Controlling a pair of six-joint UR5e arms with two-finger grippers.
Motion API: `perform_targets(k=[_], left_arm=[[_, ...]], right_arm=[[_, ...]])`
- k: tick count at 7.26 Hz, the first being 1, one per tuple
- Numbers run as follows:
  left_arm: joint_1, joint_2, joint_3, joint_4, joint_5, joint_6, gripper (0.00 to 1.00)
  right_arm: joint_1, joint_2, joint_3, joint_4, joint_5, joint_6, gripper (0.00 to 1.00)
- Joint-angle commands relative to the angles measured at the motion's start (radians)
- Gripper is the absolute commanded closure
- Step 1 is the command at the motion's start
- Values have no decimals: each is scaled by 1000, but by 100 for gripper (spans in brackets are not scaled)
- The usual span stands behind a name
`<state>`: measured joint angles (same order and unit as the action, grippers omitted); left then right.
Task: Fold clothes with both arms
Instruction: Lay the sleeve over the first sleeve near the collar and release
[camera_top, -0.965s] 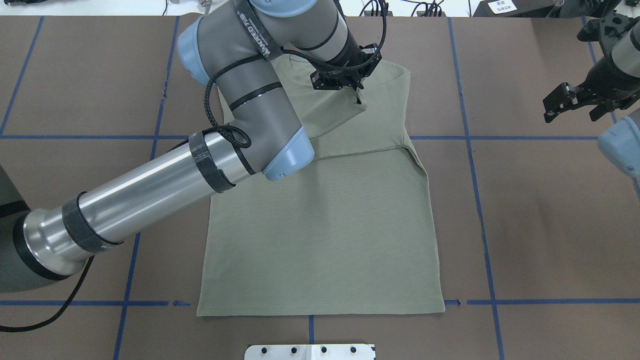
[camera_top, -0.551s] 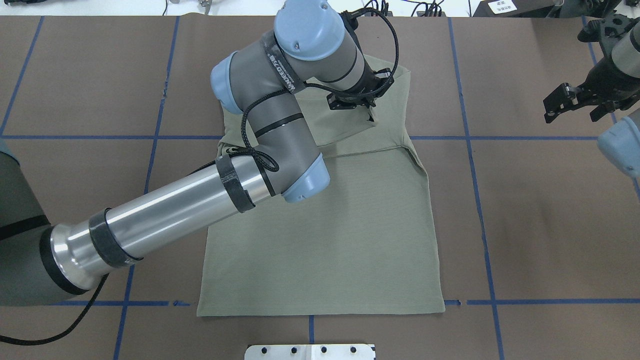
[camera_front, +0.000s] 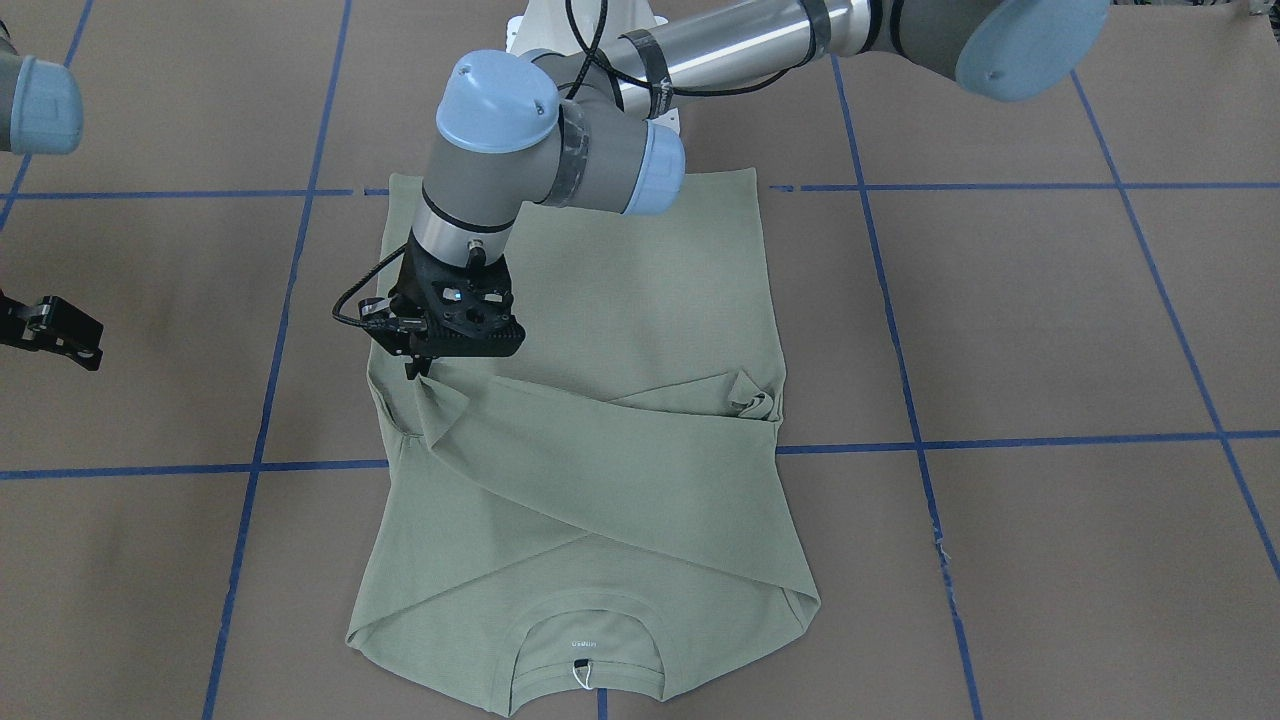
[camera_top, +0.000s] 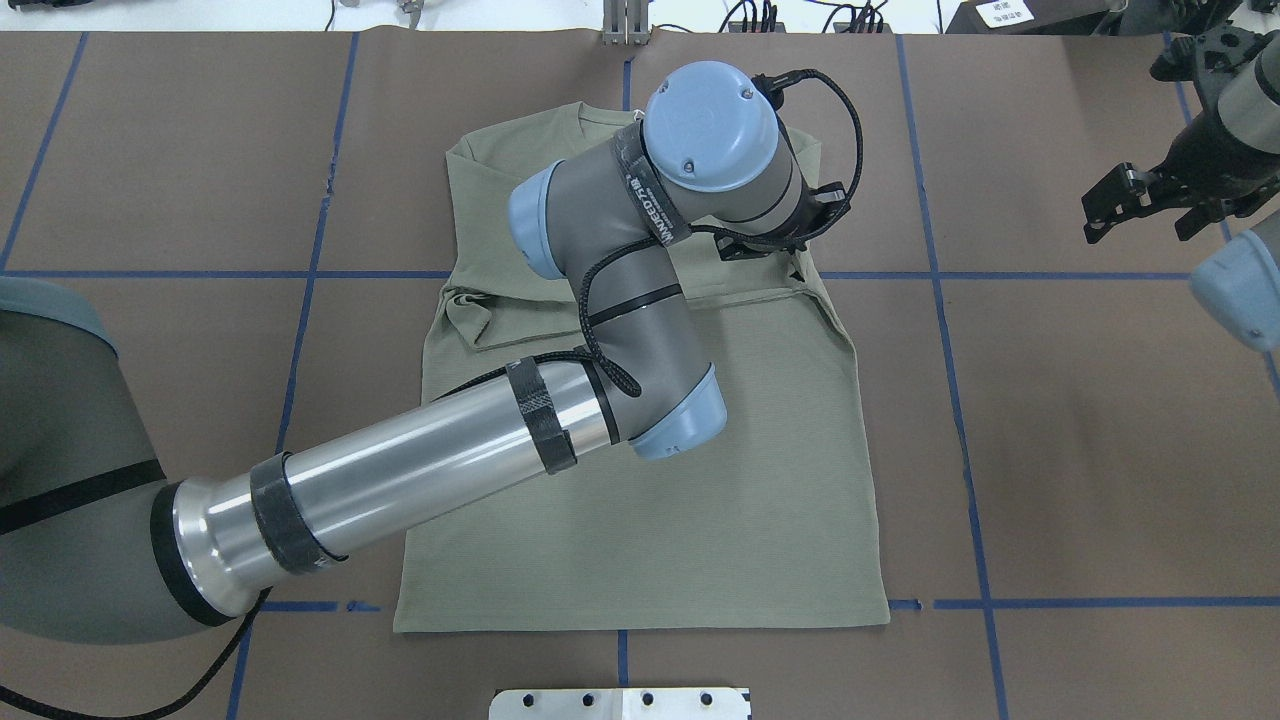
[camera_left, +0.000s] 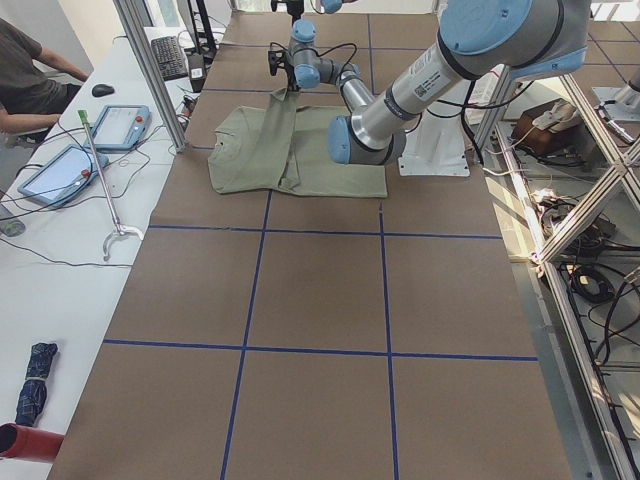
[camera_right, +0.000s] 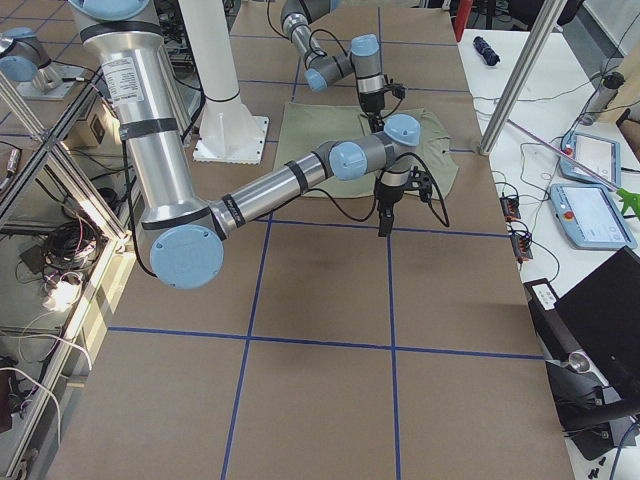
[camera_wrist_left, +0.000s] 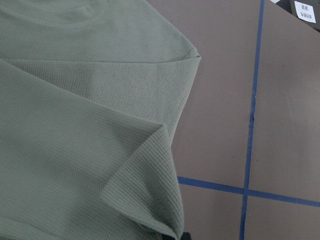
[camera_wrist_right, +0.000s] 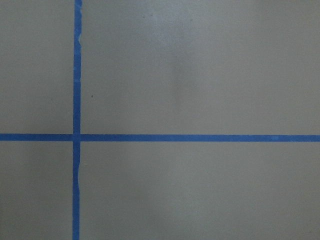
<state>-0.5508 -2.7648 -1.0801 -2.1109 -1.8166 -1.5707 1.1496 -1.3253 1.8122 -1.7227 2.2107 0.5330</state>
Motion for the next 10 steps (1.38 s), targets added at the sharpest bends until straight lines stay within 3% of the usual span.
perform_targets(k=[1,3,5,8,10], left_arm=[[21,-4,-4,-149,10,-43,0],[25,40,-20,-190,10,-34,0],[-6,184,-159,-149,0,47,0],[-37,455,-549,150,-1,272,0],[-41,644,-723,163,-1,371,0]], right_arm=[[-5,6,-5,0,1,-1,0],[-7,6,-1,0,1,1,0],[-7,6,18,0,4,5,0],[-126,-9,142,2,-6,218,0],[-279,-62,259,5,-75,388,0]])
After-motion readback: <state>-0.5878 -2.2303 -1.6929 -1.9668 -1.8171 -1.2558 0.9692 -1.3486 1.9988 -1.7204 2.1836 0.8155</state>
